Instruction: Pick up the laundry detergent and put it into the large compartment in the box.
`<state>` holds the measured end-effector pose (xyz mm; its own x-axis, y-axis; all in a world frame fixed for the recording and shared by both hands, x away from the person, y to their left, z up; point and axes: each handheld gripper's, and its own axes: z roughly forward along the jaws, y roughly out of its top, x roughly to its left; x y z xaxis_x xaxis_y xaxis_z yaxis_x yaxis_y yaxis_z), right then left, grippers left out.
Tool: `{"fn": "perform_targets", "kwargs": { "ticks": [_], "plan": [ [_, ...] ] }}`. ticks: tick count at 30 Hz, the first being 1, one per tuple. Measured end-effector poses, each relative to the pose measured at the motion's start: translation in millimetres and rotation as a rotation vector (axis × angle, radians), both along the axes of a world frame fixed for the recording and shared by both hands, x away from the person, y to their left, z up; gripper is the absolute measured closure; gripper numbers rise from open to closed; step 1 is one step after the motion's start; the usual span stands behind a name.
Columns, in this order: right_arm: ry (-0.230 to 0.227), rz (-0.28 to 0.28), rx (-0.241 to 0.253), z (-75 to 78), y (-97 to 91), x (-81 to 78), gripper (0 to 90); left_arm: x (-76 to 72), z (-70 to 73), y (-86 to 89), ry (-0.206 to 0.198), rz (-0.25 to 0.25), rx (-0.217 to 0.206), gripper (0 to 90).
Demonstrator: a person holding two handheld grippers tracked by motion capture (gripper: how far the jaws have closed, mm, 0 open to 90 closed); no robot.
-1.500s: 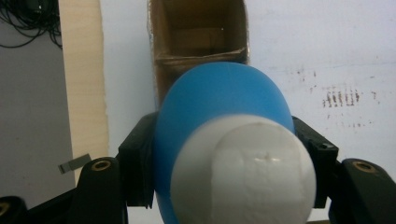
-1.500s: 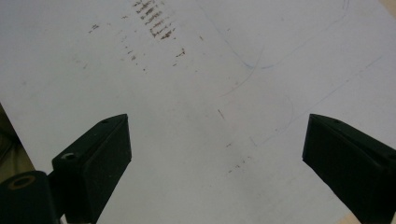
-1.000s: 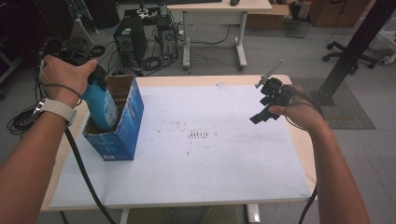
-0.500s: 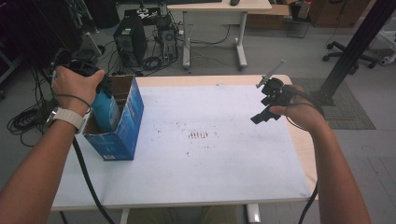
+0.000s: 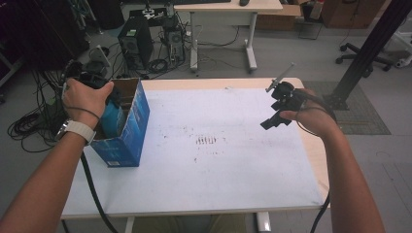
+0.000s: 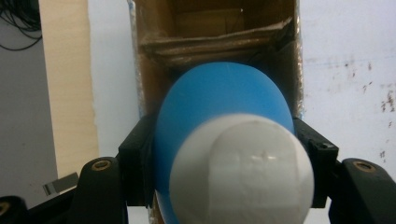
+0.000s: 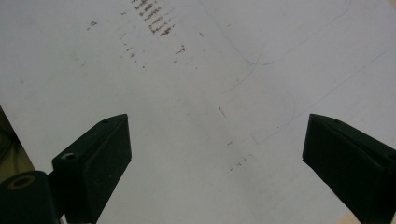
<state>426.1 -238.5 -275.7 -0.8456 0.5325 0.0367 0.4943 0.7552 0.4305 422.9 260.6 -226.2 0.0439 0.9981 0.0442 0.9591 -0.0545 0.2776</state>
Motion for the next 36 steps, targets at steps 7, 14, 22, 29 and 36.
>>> {"fn": "perform_targets", "kwargs": {
  "ticks": [7, 14, 22, 29, 36],
  "plan": [
    [0.003, -0.001, 0.0, -0.9, 0.1, 0.2, 8.1, 0.8, -10.9, -1.1, 0.001, 0.0, -0.007, 37.4],
    [0.004, 0.001, 0.003, -2.3, -0.4, 0.2, 8.1, 1.8, -21.4, -4.6, 0.007, -0.01, 0.003, 37.3],
    [0.012, -0.008, 0.002, -4.7, -2.0, -0.2, 8.1, 3.2, -31.5, -5.2, 0.015, -0.011, 0.006, 37.4],
    [0.012, -0.011, 0.001, -4.5, -3.0, -0.5, 8.1, 3.9, -39.0, -4.6, 0.023, -0.015, 0.012, 37.3],
    [0.016, -0.006, 0.0, -5.5, -1.7, 0.2, 8.1, 4.4, -47.3, -1.5, 0.033, -0.012, 0.001, 37.3]
  ]
}}
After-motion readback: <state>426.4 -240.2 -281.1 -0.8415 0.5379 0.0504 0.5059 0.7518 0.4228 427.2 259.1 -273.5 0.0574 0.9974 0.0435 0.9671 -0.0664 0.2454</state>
